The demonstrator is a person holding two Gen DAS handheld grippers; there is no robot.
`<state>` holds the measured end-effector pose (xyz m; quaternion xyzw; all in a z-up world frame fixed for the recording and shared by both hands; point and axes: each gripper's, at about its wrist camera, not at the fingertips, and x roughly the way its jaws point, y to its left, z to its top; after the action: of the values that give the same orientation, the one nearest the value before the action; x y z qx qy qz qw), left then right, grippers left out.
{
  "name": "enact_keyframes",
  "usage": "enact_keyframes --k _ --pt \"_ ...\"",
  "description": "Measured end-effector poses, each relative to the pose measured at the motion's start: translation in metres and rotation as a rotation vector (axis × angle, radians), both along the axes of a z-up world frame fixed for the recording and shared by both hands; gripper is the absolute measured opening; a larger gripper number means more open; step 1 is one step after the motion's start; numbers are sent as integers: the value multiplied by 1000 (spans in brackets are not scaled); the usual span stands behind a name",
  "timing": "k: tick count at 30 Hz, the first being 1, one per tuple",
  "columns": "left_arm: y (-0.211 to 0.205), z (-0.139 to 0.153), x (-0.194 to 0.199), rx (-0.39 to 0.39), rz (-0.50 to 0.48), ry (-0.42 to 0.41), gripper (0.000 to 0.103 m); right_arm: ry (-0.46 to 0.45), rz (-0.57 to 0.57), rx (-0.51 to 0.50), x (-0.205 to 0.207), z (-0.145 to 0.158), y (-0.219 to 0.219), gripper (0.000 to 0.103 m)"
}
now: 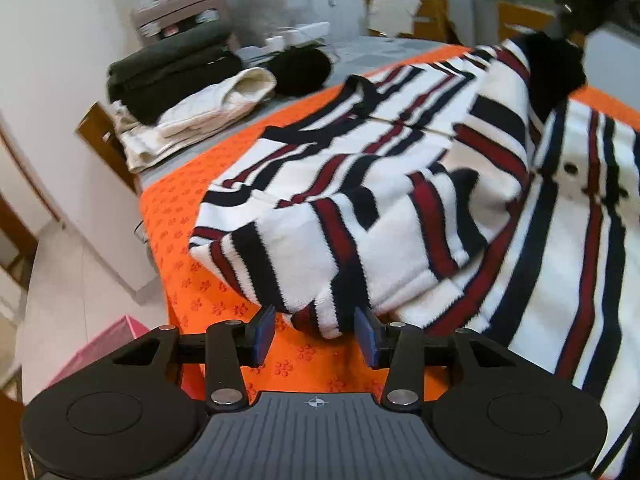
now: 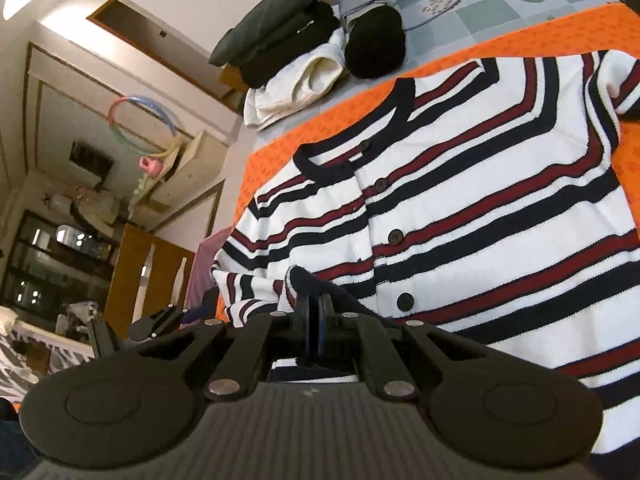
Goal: Fold clothes
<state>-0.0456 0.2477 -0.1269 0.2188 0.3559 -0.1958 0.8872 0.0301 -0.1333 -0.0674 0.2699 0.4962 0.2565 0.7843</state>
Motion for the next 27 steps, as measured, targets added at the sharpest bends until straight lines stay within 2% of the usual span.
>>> enact_keyframes --k 5,7,8,10,11,17,22,24,27 --pt "-12 -16 -8 95 -131 -53 50 2 -30 -11 -6 -3 9 6" --pt "-14 -19 -8 105 -133 -87 46 5 -42 -12 -8 -4 11 6" --pt "-13 -19 -8 101 -114 -98 34 6 -48 -12 -9 -4 12 6" --pt "-9 -18 -7 92 -76 -119 20 3 -56 -7 -10 -3 13 6" --pt "-4 -13 -7 77 -48 -135 18 -1 -58 -3 -11 -1 14 6" --pt "33 28 0 -13 175 -220 11 -37 -44 34 -7 16 25 6" --pt "50 63 16 -124 380 -213 10 -99 -22 105 5 43 36 6" --pt "43 70 18 -135 424 -210 11 -119 -28 132 10 54 32 6" --pt "21 72 18 -101 451 -216 13 -140 -56 170 17 70 11 5"
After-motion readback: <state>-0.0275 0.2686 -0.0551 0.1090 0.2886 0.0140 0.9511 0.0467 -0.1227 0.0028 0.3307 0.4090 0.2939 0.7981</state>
